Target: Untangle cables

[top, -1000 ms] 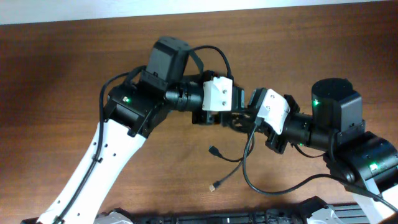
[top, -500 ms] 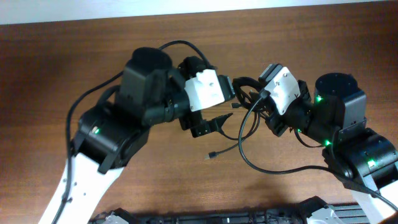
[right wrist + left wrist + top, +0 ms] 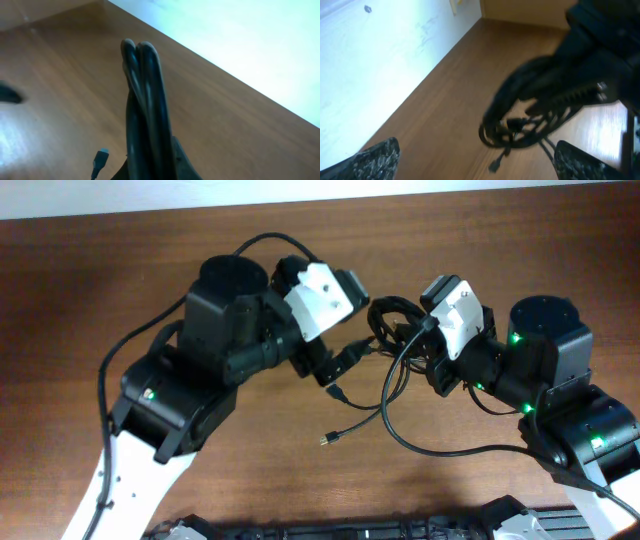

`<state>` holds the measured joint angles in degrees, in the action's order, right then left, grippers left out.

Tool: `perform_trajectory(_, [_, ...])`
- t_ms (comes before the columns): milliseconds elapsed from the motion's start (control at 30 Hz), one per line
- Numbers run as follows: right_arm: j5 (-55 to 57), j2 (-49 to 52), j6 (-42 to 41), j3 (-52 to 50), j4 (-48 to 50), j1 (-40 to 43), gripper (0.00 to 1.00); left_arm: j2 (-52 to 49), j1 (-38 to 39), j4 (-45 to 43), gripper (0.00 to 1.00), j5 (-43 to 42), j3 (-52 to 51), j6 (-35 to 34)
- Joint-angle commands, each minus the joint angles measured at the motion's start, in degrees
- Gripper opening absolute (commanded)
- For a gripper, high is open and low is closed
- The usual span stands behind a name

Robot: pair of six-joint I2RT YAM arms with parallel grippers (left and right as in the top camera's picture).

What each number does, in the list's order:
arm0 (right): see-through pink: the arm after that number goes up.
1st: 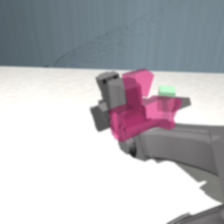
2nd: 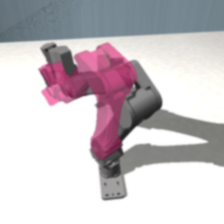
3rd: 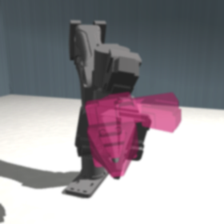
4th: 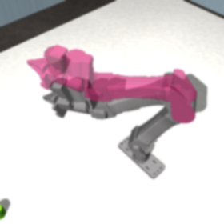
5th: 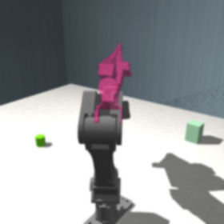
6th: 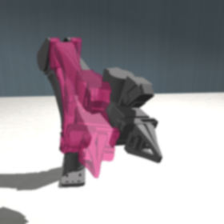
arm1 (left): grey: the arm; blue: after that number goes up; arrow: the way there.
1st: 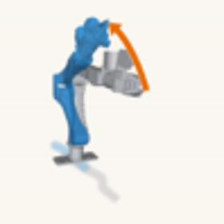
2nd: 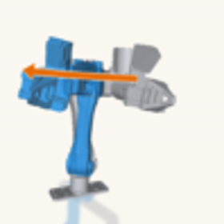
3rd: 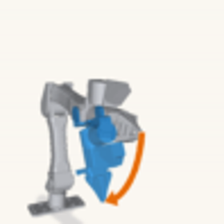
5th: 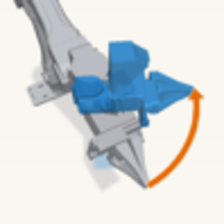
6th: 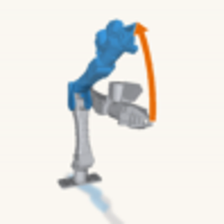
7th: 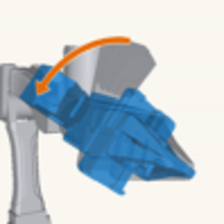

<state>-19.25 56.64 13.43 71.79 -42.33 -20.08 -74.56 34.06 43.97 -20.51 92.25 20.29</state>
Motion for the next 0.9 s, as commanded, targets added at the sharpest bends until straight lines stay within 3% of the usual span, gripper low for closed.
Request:
perform_trajectory(0, [-3.3, -0.37, -0.94, 0.46, 1.14, 0.22, 0.04, -1.99, 0.04, -1.57, 0.95, -2.8, 0.28, -4.2])
perform_trajectory(100, [-4.57, -0.35, -0.92, 0.46, 1.75, 0.22, 0.04, -3.34, 0.09, -2.21, 0.79, -3.26, 0.28, -4.2])
perform_trajectory(267, [-4.59, -0.35, -0.92, 0.46, 1.73, 0.22, 0.04, -3.87, 0.09, -3.58, 0.8, -3.3, 0.28, -4.2])
perform_trajectory(400, [-4.57, -0.35, -0.9, 0.46, 1.64, 0.22, 0.04, -3.87, 0.09, -4.68, 0.71, -3.3, 0.28, -4.2])
perform_trajectory(633, [-4.57, -0.28, -0.9, 0.46, 1.6, 0.22, 0.04, -3.85, 0.07, -5.64, 0.66, -3.26, 0.28, -4.22])
perform_trajectory(867, [-4.61, -0.28, -0.9, 0.46, 1.16, 0.22, 0.04, -3.87, 0.07, -8.98, 0.68, -3.17, 0.28, -4.15])
